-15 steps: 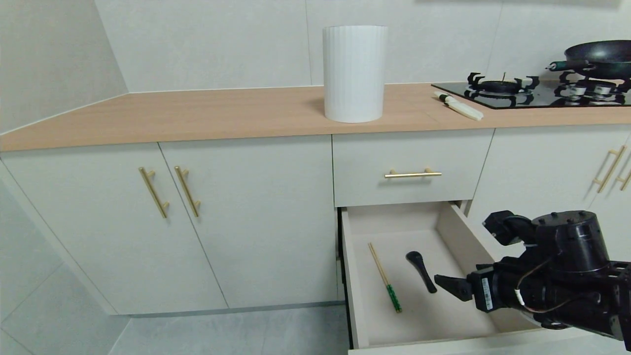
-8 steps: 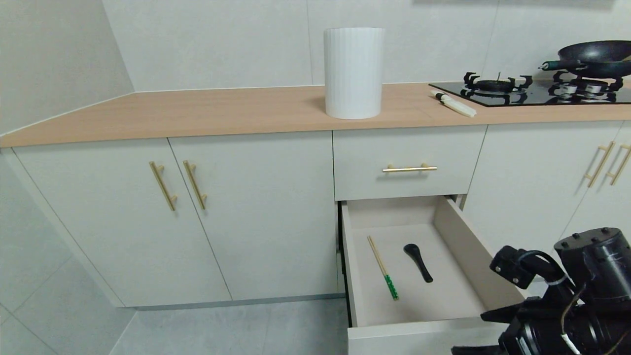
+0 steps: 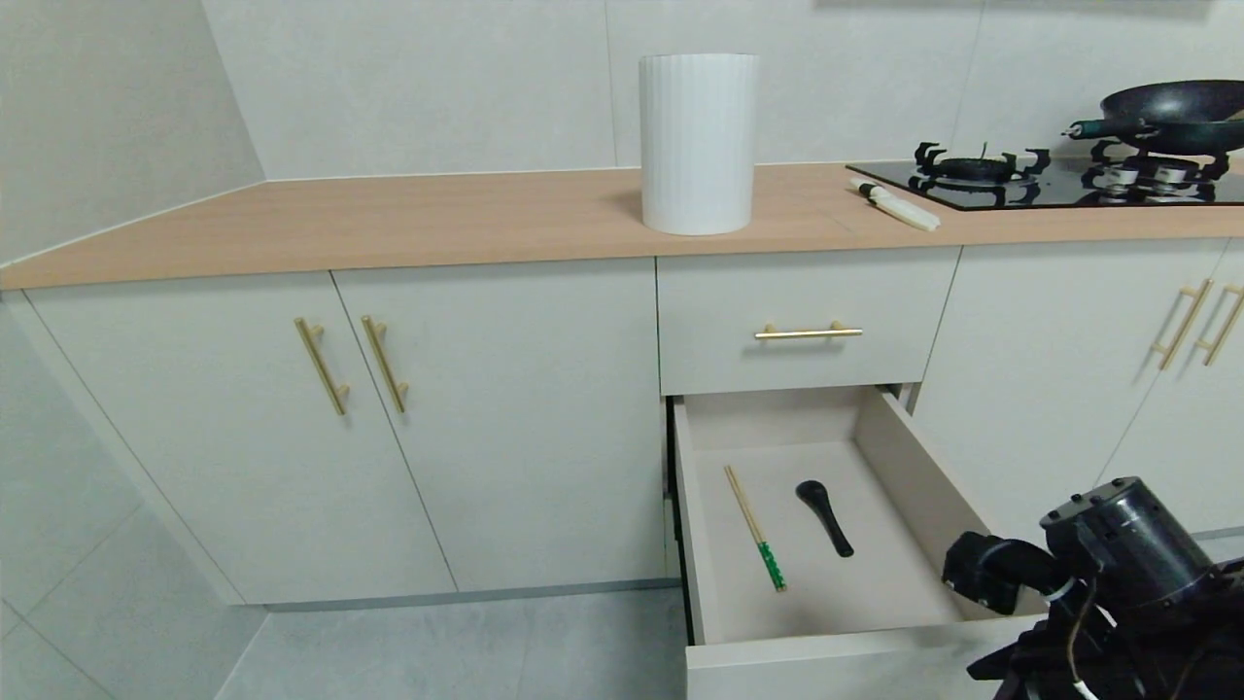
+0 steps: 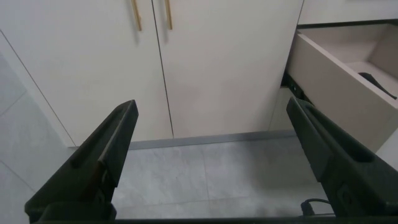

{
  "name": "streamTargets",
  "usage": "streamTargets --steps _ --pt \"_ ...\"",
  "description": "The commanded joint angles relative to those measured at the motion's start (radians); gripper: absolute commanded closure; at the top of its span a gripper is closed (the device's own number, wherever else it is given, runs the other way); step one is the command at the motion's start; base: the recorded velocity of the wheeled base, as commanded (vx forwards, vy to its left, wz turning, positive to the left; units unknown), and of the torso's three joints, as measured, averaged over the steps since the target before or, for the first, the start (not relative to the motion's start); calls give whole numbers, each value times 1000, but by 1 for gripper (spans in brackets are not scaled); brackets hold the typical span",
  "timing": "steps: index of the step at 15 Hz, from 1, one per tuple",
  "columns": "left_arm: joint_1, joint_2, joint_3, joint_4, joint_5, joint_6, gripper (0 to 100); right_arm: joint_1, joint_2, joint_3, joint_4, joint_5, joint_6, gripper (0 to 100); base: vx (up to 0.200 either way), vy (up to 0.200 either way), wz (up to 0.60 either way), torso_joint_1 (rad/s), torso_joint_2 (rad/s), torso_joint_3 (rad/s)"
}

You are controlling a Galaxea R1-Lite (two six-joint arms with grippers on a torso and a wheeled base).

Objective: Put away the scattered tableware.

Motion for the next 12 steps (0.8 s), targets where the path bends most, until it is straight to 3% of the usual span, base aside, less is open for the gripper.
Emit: streamTargets --steps 1,7,12 --pt "0 0 0 0 1 0 0 1 84 -12 -1 -29 5 0 0 0 0 0 0 0" --pt "0 0 0 0 1 0 0 -1 171 -106 -9 -169 185 0 0 0 0 0 0 0" --pt "0 0 0 0 1 0 0 -7 291 -106 -219 -313 274 0 0 0 0 0 0 0"
